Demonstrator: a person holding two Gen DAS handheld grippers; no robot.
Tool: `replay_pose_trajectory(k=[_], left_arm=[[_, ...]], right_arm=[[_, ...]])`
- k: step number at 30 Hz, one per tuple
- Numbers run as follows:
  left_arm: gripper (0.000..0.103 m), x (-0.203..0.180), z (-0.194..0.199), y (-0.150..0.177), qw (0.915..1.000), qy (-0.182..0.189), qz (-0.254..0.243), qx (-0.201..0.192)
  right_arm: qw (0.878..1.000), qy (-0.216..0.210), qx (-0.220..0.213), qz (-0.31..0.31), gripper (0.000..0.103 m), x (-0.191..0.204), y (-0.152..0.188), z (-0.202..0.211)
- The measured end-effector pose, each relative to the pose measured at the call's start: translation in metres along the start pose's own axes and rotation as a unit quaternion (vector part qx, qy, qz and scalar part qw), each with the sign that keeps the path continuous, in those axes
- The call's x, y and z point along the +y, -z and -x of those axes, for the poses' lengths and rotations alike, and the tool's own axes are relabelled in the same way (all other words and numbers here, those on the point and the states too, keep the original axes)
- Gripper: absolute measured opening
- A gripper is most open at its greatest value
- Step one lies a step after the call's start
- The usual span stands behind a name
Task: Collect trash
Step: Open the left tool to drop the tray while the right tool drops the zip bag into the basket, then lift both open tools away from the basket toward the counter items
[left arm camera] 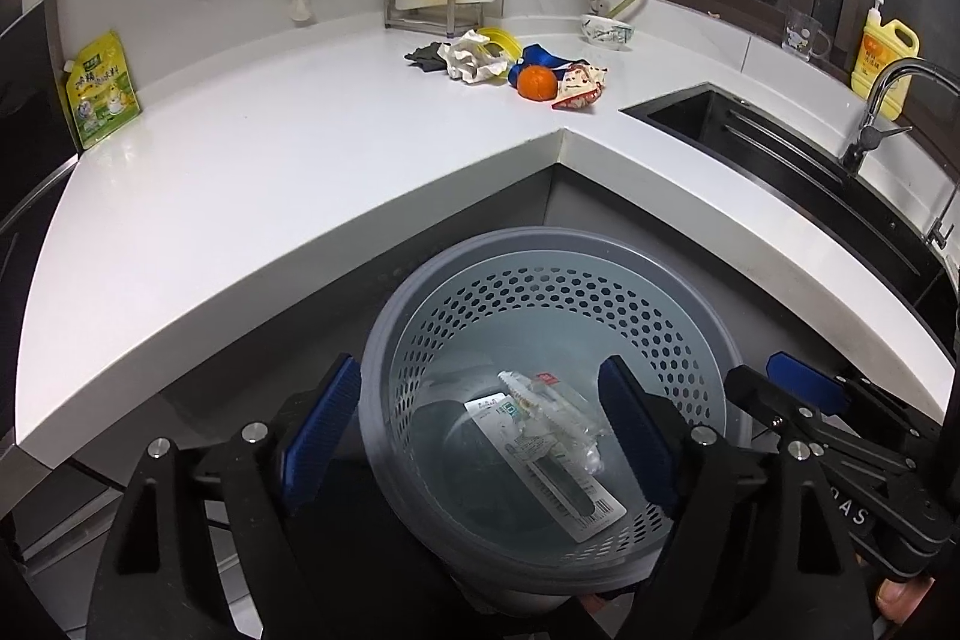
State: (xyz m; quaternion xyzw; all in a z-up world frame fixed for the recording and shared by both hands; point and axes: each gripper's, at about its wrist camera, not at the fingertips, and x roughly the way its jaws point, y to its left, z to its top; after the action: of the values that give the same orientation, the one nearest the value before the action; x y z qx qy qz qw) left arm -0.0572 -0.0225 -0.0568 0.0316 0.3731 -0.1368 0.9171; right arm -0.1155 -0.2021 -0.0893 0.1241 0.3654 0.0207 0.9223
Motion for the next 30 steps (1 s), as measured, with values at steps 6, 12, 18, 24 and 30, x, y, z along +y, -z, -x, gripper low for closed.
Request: replay_pose_trajectory(k=[6, 12, 18, 24, 30], left_arm=[[0.083, 0.0, 0.014, -0.002, 0.9998, -0.005, 0.003, -0.018], [0.084, 0.001, 0.022, -0.004, 0.9996, -0.001, 0.005, -0.029], [0.084, 0.001, 0.024, -0.016, 0.9995, 0.004, 0.004, -0.031], [0.084, 0.002, 0.035, -0.024, 0.9988, 0.005, -0.009, -0.048], [0.084, 0.007, 0.032, -0.033, 0.9986, -0.002, -0.012, -0.052]], right_arm=[[1.0, 0.002, -0.02, 0.002, 0.049, 0.003, -0.001, 0.017], [1.0, 0.006, -0.029, -0.003, 0.049, 0.0, -0.004, 0.025], [0.999, 0.012, -0.031, 0.0, 0.05, 0.001, -0.016, 0.028], [0.997, 0.024, -0.067, 0.006, 0.053, 0.004, -0.028, 0.045], [0.997, 0.017, -0.07, 0.008, 0.055, 0.006, -0.036, 0.043]])
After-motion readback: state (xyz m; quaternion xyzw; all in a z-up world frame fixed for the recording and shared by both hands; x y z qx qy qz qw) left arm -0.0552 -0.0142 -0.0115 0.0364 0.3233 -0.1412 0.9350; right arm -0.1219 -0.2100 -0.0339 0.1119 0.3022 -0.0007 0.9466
